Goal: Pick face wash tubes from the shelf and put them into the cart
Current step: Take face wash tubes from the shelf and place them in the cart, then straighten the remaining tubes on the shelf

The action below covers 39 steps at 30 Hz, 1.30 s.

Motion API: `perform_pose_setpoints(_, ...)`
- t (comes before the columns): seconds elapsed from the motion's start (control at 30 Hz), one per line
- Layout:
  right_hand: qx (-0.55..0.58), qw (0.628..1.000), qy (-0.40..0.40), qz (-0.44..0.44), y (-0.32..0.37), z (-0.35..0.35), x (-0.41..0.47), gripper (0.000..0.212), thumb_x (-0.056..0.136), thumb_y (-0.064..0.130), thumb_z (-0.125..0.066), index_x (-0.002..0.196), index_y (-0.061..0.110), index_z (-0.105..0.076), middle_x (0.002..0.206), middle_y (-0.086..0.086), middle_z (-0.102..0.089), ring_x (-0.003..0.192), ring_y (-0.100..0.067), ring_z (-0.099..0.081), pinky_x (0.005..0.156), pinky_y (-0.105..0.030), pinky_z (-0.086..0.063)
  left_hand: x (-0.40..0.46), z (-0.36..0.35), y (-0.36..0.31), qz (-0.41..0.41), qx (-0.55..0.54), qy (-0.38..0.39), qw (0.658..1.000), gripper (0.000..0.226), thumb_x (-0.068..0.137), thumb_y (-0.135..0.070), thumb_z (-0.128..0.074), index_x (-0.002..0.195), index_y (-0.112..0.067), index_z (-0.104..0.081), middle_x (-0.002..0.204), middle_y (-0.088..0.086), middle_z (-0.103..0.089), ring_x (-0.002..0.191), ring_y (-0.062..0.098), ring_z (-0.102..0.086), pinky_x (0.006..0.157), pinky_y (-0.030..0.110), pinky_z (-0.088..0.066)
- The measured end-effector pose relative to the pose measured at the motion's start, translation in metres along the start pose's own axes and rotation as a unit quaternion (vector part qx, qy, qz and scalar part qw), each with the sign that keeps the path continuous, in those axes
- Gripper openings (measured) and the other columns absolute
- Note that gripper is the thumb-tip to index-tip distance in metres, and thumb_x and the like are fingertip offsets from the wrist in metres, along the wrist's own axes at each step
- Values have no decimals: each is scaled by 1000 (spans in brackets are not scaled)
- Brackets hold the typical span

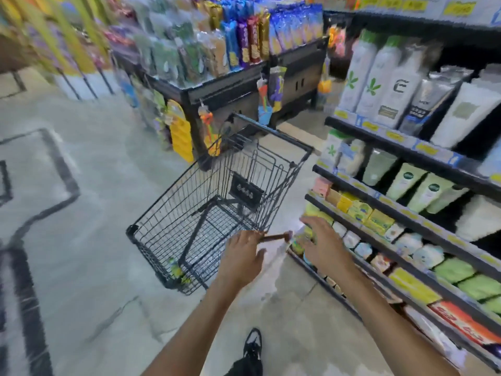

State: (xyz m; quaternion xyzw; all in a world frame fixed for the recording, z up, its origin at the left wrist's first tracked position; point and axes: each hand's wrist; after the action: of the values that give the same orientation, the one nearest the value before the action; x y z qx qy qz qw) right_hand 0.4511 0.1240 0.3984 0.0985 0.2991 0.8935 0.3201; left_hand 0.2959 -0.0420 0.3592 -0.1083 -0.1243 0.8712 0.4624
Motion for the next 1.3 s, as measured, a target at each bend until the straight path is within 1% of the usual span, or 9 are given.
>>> perform_pose_setpoints(0.13, -17, 998, 54, 33, 39, -38, 36, 45, 101, 33, -62, 144, 21, -54, 143, -2, -53, 131, -25, -51, 104, -41, -46, -8, 11, 51, 71, -13, -1, 997, 56, 107, -45, -42, 155, -18, -37, 159, 10, -42, 145, 32, -38, 121, 48, -32)
perform_pose_setpoints(0.33, -34, 988, 141, 54, 88, -111, 110, 53, 99, 52, -55, 146, 28, -49, 150, 2, -48, 139, -22, -46, 112, -47, -43, 11, 10, 137, 153, -45, 7, 987, 57, 107, -45, -42, 157, -18, -35, 161, 11, -38, 148, 31, -34, 122, 46, -26)
perform_pose_setpoints(0.47, -57, 981, 175, 64, 121, -156, 153, 51, 103, 43, -57, 150, 25, -47, 154, 1, -45, 143, -22, -41, 115, -40, -37, 35, -10, 206, 207, -56, 39, 976, 55, 107, -44, -43, 154, -16, -39, 158, 13, -42, 145, 33, -38, 118, 47, -32)
perform_pose_setpoints(0.57, -66, 976, 201, 57, 134, -184, 177, 47, 104, 38, -58, 148, 24, -50, 151, 2, -47, 140, -21, -43, 100, -27, -30, 46, -30, 255, 246, -78, 63, 964, 46, 106, -37, -46, 142, -9, -48, 145, 18, -50, 135, 37, -45, 110, 47, -40)
perform_pose_setpoints(0.67, -51, 972, 225, 39, 133, -209, 194, 46, 103, 35, -59, 147, 21, -52, 150, 1, -48, 139, -20, -44, 104, -28, -34, 60, -55, 297, 301, -115, 81, 943, 34, 101, -27, -50, 129, -7, -54, 137, 18, -53, 126, 36, -49, 102, 46, -46)
perform_pose_setpoints(0.83, -60, 967, 246, 11, 122, -248, 217, 46, 104, 36, -57, 148, 23, -50, 152, 2, -47, 141, -19, -42, 109, -31, -36, 84, -96, 346, 373, -159, 146, 902, 35, 92, -3, -54, 127, 0, -58, 130, 21, -58, 111, 32, -57, 89, 40, -51)
perform_pose_setpoints(1.07, -48, 963, 266, -10, 96, -312, 247, 43, 103, 34, -60, 145, 28, -52, 150, 7, -48, 139, -14, -42, 102, -24, -33, 122, -196, 403, 479, -209, 180, 833, 36, 89, 0, -63, 123, -1, -55, 112, 11, -49, 85, 19, -54, 66, 28, -52)
perform_pose_setpoints(1.2, -24, 961, 274, -28, 78, -343, 255, 43, 102, 38, -60, 144, 32, -52, 150, 9, -48, 139, -13, -44, 111, -31, -38, 131, -251, 433, 520, -212, 165, 811, 57, 86, 1, -61, 139, -13, -44, 114, 14, -52, 90, 27, -63, 73, 37, -62)
perform_pose_setpoints(1.3, -25, 961, 274, -35, 68, -358, 256, 43, 102, 35, -60, 144, 30, -53, 147, 10, -49, 136, -11, -45, 109, -31, -39, 133, -281, 443, 510, -197, 175, 819, 56, 82, 5, -62, 133, -13, -47, 113, 14, -55, 90, 28, -64, 76, 41, -63)
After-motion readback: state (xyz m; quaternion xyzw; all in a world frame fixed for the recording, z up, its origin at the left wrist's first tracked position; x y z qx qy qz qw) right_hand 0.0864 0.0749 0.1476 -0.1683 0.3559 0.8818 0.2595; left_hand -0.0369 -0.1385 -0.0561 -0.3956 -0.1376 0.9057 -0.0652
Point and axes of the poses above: each hand's wrist, its own x-axis towards the middle knuckle, its own z-axis out of the back of the hand, y = z × x
